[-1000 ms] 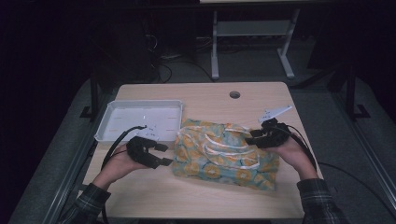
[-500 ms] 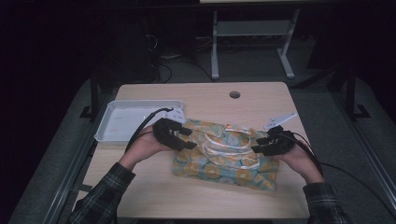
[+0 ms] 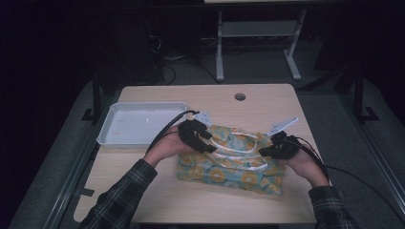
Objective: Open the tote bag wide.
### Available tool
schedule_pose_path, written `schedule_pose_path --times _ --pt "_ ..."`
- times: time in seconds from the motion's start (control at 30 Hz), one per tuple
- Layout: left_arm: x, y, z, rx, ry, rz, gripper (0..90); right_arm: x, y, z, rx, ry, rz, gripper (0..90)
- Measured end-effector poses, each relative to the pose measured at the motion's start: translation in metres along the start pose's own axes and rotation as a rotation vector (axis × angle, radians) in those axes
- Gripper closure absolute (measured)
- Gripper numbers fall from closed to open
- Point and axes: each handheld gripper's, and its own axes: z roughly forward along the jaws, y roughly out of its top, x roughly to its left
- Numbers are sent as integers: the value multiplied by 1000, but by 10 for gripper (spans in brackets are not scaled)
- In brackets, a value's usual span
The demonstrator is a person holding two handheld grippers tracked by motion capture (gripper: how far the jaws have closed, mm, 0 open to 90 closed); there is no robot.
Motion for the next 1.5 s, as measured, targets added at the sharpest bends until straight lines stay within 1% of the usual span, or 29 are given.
schedule_pose_path --times 0.07,0.17,0.2,0.23,0.3,0.33,0.37,0.43,0.47,0.5,0.53,0.57,0.63,0.67,0.7,0.73,0.77,0.83,0.9,1.0,1.03,1.07,1.13,1.2,1.27,1.33,1.43,1.47,1.5 --pt "3 1 5 2 -4 -6 404 1 -1 -3 -12 13 2 896" --pt "9 3 13 8 -19 -26 407 3 -1 -6 -30 24 -12 896" --pt "10 3 16 20 -26 -27 407 3 -1 -6 -28 24 -15 896" --pt "11 2 17 31 -28 -15 407 3 -2 -6 -28 24 -15 896" --pt "12 1 21 49 -31 -15 406 2 -3 -5 -23 24 -19 895" --pt "11 -1 22 48 -30 -16 405 2 -3 -5 -23 16 -13 894" --pt "12 -2 22 56 -34 -13 403 2 -3 -5 -29 3 -8 849" --pt "12 -6 22 73 -29 -7 399 0 -3 -6 -46 -1 -3 739" --pt "12 -8 23 69 -26 -10 397 -1 -2 -6 -53 -1 10 703" --pt "12 -9 23 79 -26 -10 397 -1 -1 -6 -54 7 7 664" --pt "12 -11 23 82 -22 -15 396 -1 0 -4 -50 0 8 624" --pt "13 -13 24 87 -17 -11 395 -1 1 -2 -40 -14 6 605" --pt "13 -15 24 103 -11 -7 394 0 2 4 -13 -15 -5 573" --pt "13 -17 24 107 -6 -5 393 0 1 7 2 -24 -11 576" --pt "13 -18 25 112 -1 -10 393 0 0 10 22 -25 -12 591" --pt "13 -20 25 121 2 -6 392 -1 0 14 35 -26 -24 613" --pt "14 -21 25 126 6 -6 392 0 -1 16 53 -28 -20 646" --pt "16 -23 26 131 7 -9 395 -1 -3 19 79 -26 -27 730" --pt "17 -25 27 136 9 -6 400 -2 -5 19 86 -26 -24 790" --pt "16 -25 28 145 17 5 435 -3 -6 18 84 -23 -27 868" --pt "15 -25 29 143 19 3 451 -3 -6 18 84 -22 -25 880" --pt "15 -26 30 148 21 14 473 -4 -7 17 83 -20 -29 886" --pt "15 -26 32 159 25 23 501 -4 -8 16 84 -15 -29 891" --pt "14 -27 33 169 27 33 531 -5 -8 15 79 -22 -29 891" --pt "15 -29 34 175 27 39 567 -5 -8 12 70 -25 -26 892" --pt "15 -31 35 178 25 37 613 -5 -9 10 67 -26 -28 891" --pt "16 -34 35 188 15 40 734 -5 -9 10 64 -28 -28 892" --pt "16 -36 36 187 14 32 777 -6 -9 10 65 -27 -29 891" --pt "17 -36 35 191 17 33 817 -6 -9 10 63 -29 -29 892"
